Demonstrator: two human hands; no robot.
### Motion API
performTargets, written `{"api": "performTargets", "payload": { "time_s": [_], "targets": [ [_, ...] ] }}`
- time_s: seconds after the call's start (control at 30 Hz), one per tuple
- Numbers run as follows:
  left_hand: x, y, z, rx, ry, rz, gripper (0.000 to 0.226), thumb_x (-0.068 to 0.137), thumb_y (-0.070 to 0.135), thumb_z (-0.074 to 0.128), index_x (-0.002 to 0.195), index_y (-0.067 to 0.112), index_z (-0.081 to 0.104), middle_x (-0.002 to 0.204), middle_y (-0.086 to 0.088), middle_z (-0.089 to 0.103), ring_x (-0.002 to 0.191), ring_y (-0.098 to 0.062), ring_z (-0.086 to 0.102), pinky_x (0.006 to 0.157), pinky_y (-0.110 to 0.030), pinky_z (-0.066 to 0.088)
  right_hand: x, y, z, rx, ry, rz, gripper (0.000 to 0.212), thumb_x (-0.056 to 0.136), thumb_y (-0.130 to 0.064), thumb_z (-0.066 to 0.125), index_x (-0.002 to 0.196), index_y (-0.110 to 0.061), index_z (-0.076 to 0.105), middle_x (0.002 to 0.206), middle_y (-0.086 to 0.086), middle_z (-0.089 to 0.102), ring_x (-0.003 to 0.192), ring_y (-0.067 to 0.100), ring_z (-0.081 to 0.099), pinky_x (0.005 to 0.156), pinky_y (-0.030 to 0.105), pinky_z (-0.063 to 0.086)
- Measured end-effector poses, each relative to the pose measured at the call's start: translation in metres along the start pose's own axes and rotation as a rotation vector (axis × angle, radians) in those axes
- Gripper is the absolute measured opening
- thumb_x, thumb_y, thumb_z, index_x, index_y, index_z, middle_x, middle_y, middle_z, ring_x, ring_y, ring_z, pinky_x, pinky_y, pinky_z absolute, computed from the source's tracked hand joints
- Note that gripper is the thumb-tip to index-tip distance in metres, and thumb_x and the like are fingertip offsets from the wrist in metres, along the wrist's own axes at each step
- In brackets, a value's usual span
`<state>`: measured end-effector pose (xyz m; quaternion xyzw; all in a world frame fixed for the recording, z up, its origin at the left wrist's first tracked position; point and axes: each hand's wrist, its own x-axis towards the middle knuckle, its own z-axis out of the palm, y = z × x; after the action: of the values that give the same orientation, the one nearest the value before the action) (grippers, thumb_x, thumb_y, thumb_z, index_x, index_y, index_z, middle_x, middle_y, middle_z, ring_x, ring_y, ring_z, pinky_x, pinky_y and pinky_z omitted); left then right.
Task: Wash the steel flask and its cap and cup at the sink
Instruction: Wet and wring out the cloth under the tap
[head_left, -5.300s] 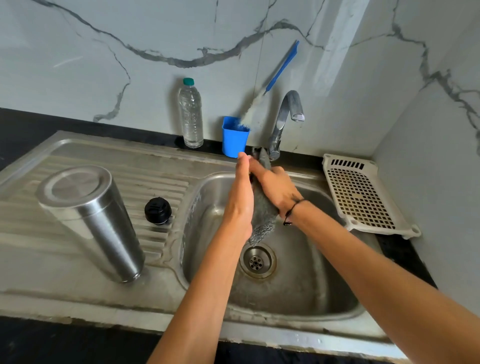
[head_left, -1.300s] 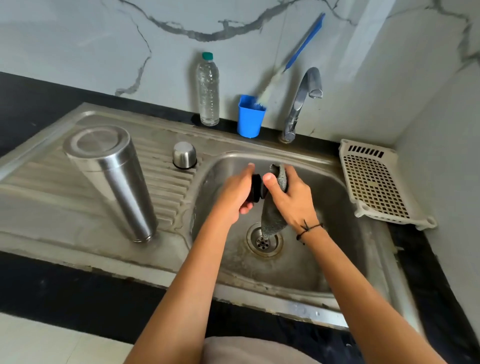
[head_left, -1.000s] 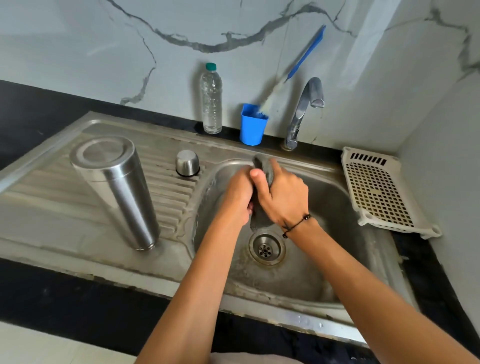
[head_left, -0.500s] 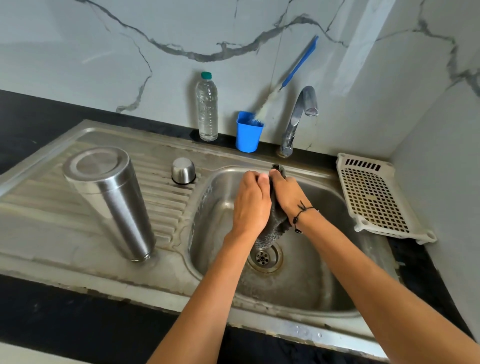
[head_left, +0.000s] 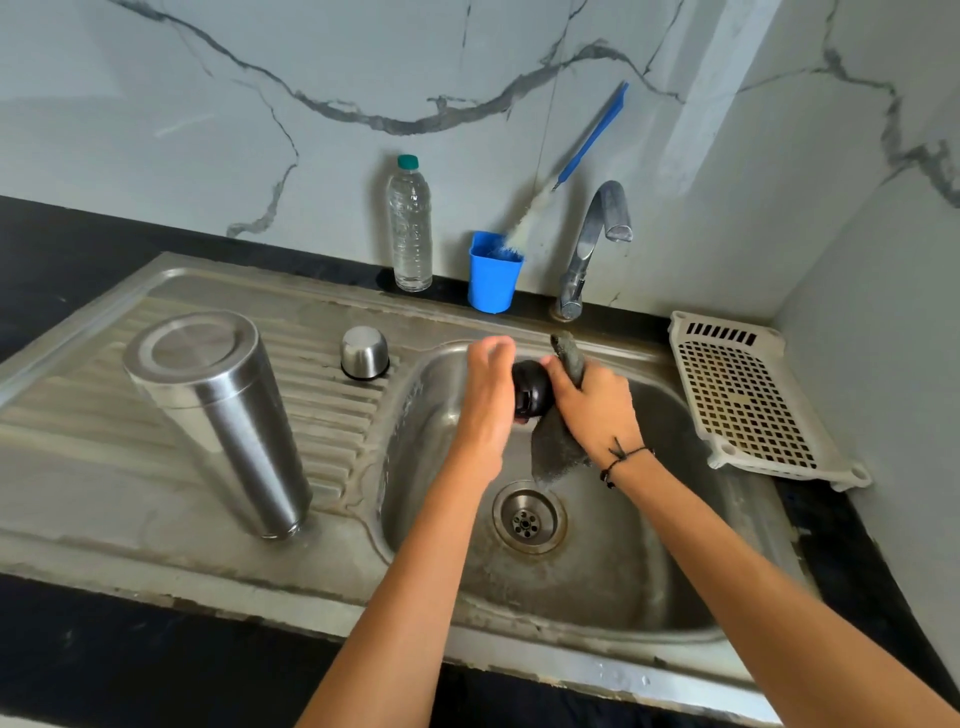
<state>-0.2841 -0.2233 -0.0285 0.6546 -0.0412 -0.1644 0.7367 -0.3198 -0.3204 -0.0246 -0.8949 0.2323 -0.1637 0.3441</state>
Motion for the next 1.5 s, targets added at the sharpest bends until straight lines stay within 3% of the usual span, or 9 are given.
{"api": "performTargets", "payload": {
  "time_s": [0.23, 0.37, 0.43, 0.6, 0.73, 0.9, 1.1, 1.27, 1.5],
  "targets": [
    [-0.002, 0.014, -0.022, 0.002, -0.128, -0.474, 0.058, 0.098, 0.056, 0.027, 0.076, 0.009, 0.052, 0.049, -0.007, 0.05, 0.027, -0.008, 0.032, 0.027, -0.014, 0.017, -0.011, 0.013, 0.004, -0.38, 0.24, -0.826, 0.035, 0.082, -0.036, 0.046, 0.09, -0.003, 0.057, 0.064, 0.007, 0.062, 0.052, 0.027, 0.06, 0.041, 0.024, 0.042],
    [-0.002, 0.01, -0.009, -0.017, 0.076, -0.301, 0.041, 0.099, 0.046, 0.034, 0.085, 0.013, 0.053, 0.068, -0.006, 0.054, 0.045, -0.012, 0.046, 0.031, -0.014, 0.031, -0.013, 0.002, 0.008, -0.148, 0.114, -0.456, 0.038, 0.092, -0.033, 0.048, 0.104, 0.001, 0.056, 0.069, 0.015, 0.065, 0.061, 0.036, 0.062, 0.053, 0.04, 0.05],
    [0.001, 0.006, -0.008, 0.193, 0.171, -0.062, 0.042, 0.1, 0.045, 0.035, 0.098, 0.011, 0.059, 0.087, -0.005, 0.062, 0.074, -0.02, 0.058, 0.06, -0.023, 0.048, -0.011, -0.002, 0.009, 0.027, 0.013, -0.305, 0.031, 0.095, -0.027, 0.053, 0.113, -0.003, 0.055, 0.082, 0.016, 0.068, 0.077, 0.033, 0.065, 0.068, 0.038, 0.051],
    [-0.003, 0.009, -0.012, 0.325, 0.166, 0.098, 0.035, 0.1, 0.04, 0.036, 0.112, 0.011, 0.052, 0.097, -0.002, 0.057, 0.087, -0.018, 0.053, 0.069, -0.027, 0.036, -0.009, -0.003, -0.005, 0.178, 0.026, -0.161, 0.022, 0.092, -0.03, 0.058, 0.101, -0.011, 0.059, 0.082, -0.002, 0.063, 0.081, 0.013, 0.062, 0.071, 0.023, 0.043],
    [0.003, 0.014, -0.015, 0.179, 0.09, -0.099, 0.033, 0.099, 0.033, 0.033, 0.084, 0.014, 0.056, 0.083, -0.011, 0.059, 0.061, -0.016, 0.052, 0.036, -0.015, 0.035, -0.01, -0.009, -0.014, 0.223, 0.054, -0.341, 0.05, 0.087, -0.053, 0.054, 0.121, -0.016, 0.05, 0.09, -0.008, 0.061, 0.079, -0.003, 0.058, 0.069, 0.011, 0.042],
    [0.001, 0.014, -0.016, 0.064, -0.003, -0.222, 0.037, 0.097, 0.034, 0.038, 0.069, 0.018, 0.056, 0.073, -0.007, 0.06, 0.072, -0.02, 0.055, 0.068, -0.033, 0.042, -0.027, -0.005, 0.006, -0.162, -0.068, -0.653, 0.09, 0.081, -0.077, 0.024, 0.135, -0.007, 0.041, 0.117, 0.011, 0.055, 0.103, 0.026, 0.057, 0.08, 0.033, 0.047],
    [-0.006, 0.016, -0.003, 0.317, 0.118, -0.132, 0.04, 0.099, 0.035, 0.029, 0.077, 0.016, 0.055, 0.096, -0.013, 0.063, 0.097, -0.029, 0.059, 0.093, -0.047, 0.046, -0.016, -0.022, 0.001, -0.213, 0.144, -0.443, 0.069, 0.085, -0.065, 0.017, 0.111, -0.012, 0.052, 0.083, 0.011, 0.066, 0.077, 0.034, 0.062, 0.06, 0.031, 0.032],
    [-0.009, 0.012, -0.002, 0.51, 0.223, 0.091, 0.045, 0.102, 0.03, 0.026, 0.107, 0.003, 0.062, 0.107, -0.016, 0.064, 0.101, -0.033, 0.057, 0.085, -0.04, 0.042, -0.006, -0.023, 0.0, -0.123, 0.036, -0.213, 0.065, 0.088, -0.064, 0.023, 0.117, -0.015, 0.054, 0.087, 0.013, 0.067, 0.088, 0.036, 0.061, 0.073, 0.04, 0.047],
    [-0.008, -0.007, -0.01, 0.761, 0.267, 0.611, 0.044, 0.093, 0.044, 0.027, 0.092, 0.009, 0.054, 0.065, -0.013, 0.062, 0.063, -0.034, 0.062, 0.054, -0.032, 0.038, 0.003, -0.014, 0.006, 0.633, -0.345, 0.397, 0.049, 0.088, -0.056, 0.048, 0.092, -0.009, 0.062, 0.08, 0.012, 0.067, 0.072, 0.025, 0.065, 0.077, 0.039, 0.056]
  ]
}}
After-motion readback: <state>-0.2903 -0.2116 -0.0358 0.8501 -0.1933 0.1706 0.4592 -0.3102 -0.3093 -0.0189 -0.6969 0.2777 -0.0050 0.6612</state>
